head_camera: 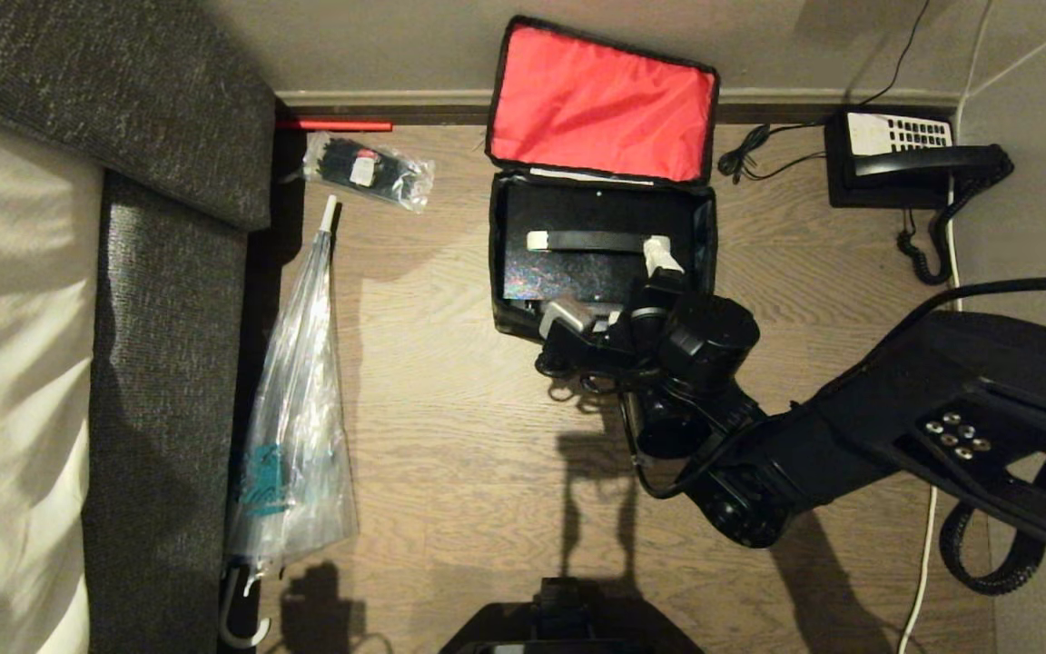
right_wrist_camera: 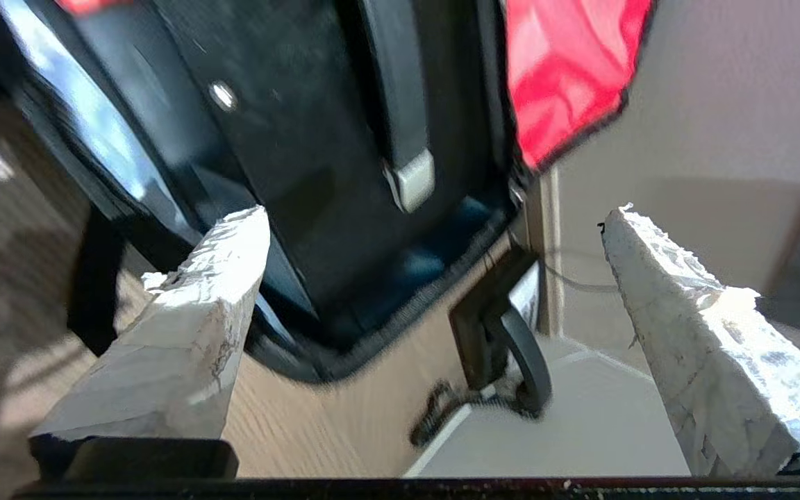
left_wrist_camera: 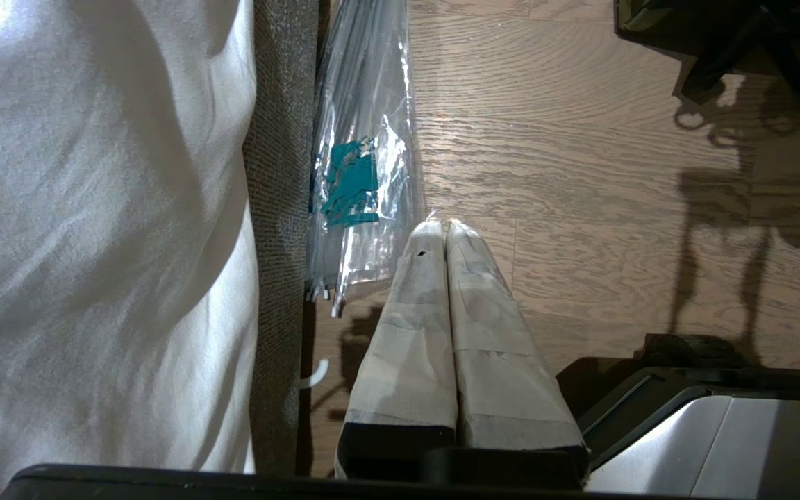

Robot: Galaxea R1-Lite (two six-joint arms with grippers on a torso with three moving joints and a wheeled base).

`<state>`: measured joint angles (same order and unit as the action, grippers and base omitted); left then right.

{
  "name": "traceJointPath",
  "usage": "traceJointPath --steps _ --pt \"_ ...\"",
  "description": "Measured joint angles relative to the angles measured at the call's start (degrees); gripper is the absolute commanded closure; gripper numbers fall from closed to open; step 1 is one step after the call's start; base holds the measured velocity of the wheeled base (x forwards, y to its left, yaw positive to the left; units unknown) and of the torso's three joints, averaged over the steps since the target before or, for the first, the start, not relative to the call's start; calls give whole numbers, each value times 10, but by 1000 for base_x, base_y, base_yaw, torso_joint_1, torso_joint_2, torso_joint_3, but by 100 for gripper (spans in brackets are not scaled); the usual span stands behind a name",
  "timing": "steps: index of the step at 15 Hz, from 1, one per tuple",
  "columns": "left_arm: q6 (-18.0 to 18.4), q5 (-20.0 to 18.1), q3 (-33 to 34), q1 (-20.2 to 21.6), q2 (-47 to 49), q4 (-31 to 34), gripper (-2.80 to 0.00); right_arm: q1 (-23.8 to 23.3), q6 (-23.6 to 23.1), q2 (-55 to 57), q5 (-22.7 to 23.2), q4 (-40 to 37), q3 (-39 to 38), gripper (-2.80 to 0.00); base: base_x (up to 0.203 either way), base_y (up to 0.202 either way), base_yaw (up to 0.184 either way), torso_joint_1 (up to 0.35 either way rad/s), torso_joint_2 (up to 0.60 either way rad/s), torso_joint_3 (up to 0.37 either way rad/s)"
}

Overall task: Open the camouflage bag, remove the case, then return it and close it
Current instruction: Grip the handle

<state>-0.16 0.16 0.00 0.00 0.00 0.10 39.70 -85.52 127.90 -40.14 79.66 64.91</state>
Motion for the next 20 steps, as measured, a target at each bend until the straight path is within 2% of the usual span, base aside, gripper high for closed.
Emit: traceJointPath --steps 2,3,4,6,9,20 --pt "0 0 0 0 0 0 0 -10 -16 18 44 28 8 -280 0 0 0 0 0 0" --pt "0 0 0 0 0 0 0 -14 -39 25 63 48 9 -280 0 0 0 0 0 0" --pt "0 0 0 0 0 0 0 -18 -66 32 75 67 14 -280 0 0 0 0 0 0" --pt "0 0 0 0 0 0 0 -21 -84 43 84 74 40 -280 0 0 0 0 0 0" --pt "0 0 0 0 0 0 0 -29 -117 59 121 75 63 -280 0 0 0 0 0 0" --pt "0 0 0 0 0 0 0 -49 -118 105 139 69 154 -280 0 0 0 0 0 0"
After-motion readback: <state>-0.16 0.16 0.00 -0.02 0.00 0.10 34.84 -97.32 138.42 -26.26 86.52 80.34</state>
